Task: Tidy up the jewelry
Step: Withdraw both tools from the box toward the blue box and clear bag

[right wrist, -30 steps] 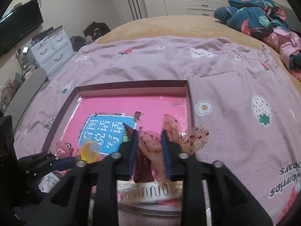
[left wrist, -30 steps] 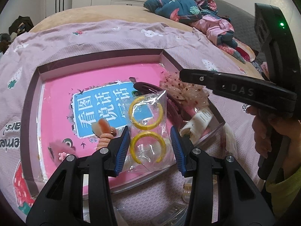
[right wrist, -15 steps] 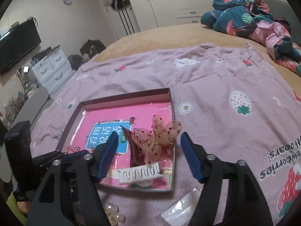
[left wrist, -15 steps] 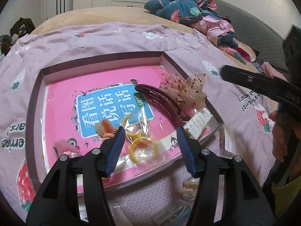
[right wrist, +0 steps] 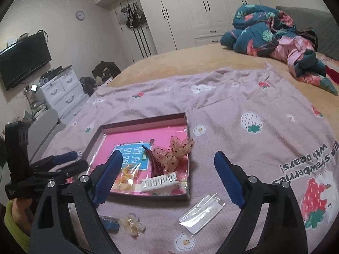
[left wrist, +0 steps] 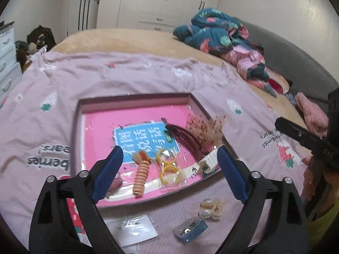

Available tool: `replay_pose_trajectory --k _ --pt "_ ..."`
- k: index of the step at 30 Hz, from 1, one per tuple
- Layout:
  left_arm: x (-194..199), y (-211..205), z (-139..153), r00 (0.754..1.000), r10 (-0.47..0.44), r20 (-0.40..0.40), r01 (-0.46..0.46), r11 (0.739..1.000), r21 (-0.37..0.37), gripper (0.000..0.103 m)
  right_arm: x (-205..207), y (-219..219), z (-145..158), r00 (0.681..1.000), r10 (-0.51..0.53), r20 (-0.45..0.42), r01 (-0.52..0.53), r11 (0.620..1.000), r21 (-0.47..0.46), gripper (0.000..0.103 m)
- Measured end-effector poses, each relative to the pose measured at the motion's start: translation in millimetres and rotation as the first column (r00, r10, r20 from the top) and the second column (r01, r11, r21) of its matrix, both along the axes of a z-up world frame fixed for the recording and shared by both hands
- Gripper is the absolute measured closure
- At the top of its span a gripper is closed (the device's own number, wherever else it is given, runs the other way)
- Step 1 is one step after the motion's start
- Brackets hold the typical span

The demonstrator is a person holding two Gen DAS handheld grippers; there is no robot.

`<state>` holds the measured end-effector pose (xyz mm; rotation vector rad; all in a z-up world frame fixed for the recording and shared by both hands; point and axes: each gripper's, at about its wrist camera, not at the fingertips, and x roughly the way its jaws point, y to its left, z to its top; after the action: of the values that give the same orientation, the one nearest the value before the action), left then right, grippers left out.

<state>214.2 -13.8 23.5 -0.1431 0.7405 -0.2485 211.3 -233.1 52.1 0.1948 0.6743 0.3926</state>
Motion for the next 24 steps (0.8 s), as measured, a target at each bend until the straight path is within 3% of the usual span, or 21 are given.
replay_pose_trajectory --k 2,11,24 --pt "-7 4 8 1.000 0.011 0.013 -0.011 1.000 -0.006 0.011 -5 0 5 1.000 0.002 0.008 -0.002 1.000 0.001 0.014" --pt "-42 32 43 0.991 0.085 0.102 -0.081 0.996 -0.038 0.010 -28 5 28 0.999 0.012 0.051 -0.011 1.000 -0.020 0.013" --pt "-88 43 54 0.982 0.137 0.129 -0.132 0.990 -0.046 0.009 -71 3 46 0.992 0.035 0.120 -0.024 0.995 -0.094 0.009"
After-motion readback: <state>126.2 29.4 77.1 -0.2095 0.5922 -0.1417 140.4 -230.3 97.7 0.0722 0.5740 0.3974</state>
